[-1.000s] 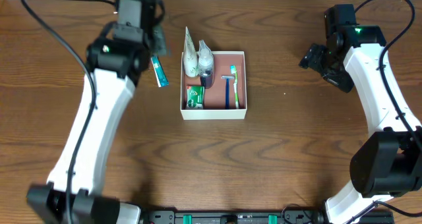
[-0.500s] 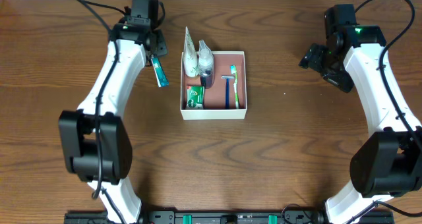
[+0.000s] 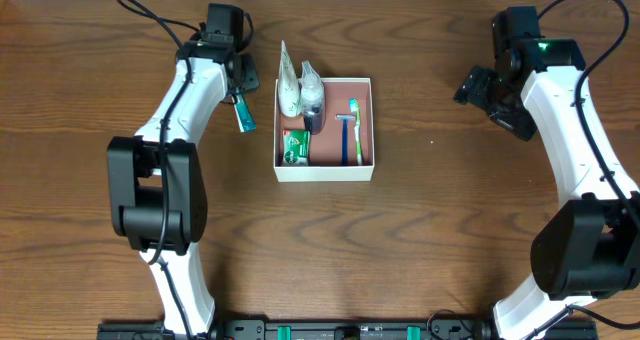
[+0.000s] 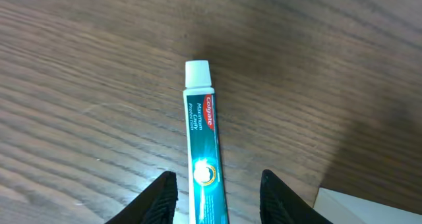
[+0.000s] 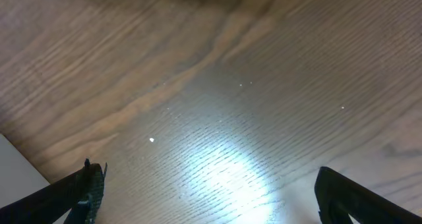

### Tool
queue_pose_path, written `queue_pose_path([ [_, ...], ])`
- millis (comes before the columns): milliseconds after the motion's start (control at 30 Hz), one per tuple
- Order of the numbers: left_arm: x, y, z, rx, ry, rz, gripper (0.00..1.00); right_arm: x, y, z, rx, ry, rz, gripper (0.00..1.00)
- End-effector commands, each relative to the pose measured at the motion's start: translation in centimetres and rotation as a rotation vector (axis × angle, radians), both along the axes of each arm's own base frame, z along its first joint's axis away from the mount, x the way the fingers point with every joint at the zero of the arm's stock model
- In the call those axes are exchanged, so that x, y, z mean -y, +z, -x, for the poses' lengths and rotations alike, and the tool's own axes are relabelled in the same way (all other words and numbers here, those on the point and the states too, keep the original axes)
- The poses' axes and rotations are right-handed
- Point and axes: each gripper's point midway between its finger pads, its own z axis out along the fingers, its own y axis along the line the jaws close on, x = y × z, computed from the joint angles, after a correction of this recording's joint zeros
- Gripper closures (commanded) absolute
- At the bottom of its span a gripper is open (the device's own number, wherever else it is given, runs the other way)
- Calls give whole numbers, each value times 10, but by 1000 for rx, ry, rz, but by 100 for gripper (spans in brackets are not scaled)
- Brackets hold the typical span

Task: Pack container
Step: 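Move the left gripper to the Colgate toothpaste tube and grasp it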

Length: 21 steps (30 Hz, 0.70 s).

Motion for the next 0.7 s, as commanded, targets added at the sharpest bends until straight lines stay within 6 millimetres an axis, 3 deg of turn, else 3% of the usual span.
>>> queue_pose_path([
  [0, -1, -15, 1, -26, -5, 7, 58, 2, -2, 0, -4, -9, 3, 1],
  [400, -3, -49, 5, -93, -2, 0, 58, 2, -2, 0, -4, -9, 3, 1],
  [667, -6, -55, 7, -106, 6, -12, 59, 2, -2, 0, -4, -9, 3, 1],
])
